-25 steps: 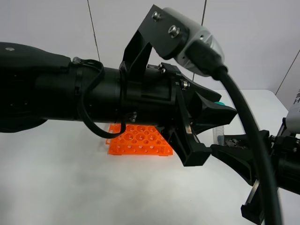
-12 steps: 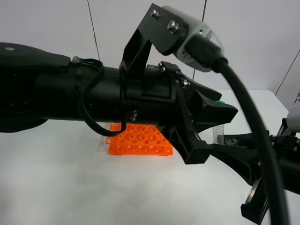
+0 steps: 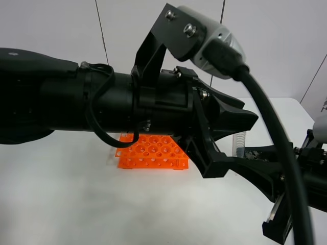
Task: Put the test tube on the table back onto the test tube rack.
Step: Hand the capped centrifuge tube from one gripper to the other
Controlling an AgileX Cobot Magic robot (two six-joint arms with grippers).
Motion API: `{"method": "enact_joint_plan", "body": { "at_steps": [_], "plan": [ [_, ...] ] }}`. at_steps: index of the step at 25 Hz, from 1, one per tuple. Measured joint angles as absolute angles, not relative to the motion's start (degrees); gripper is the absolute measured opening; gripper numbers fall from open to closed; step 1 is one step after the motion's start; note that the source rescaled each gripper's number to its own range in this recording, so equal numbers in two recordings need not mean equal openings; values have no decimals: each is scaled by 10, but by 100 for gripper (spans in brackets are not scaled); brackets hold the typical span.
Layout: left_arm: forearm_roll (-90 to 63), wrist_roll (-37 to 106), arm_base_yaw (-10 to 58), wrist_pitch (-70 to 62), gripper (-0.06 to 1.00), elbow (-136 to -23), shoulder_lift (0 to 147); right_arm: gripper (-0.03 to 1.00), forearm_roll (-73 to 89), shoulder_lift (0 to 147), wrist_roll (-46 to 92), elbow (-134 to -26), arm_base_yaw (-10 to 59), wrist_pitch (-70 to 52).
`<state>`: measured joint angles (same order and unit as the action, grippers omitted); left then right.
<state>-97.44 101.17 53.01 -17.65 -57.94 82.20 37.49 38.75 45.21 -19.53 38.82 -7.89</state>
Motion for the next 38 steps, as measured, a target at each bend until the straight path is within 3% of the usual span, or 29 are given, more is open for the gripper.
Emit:
{"method": "enact_joint_plan", "body": {
  "at_steps": [25, 27, 31, 38],
  "plan": [
    [-973, 1012, 530, -176, 0, -591, 823, 4, 403, 387, 457, -198, 388, -70],
    [-971, 1013, 530, -177, 0, -591, 823, 16, 407, 387, 454, -198, 388, -70],
    [-971, 1013, 530, -186, 0, -591, 823, 50, 409, 387, 451, -198, 388, -67],
    [-970, 1014, 530, -187, 0, -591, 823, 59, 409, 387, 449, -198, 388, -67]
  ]
}}
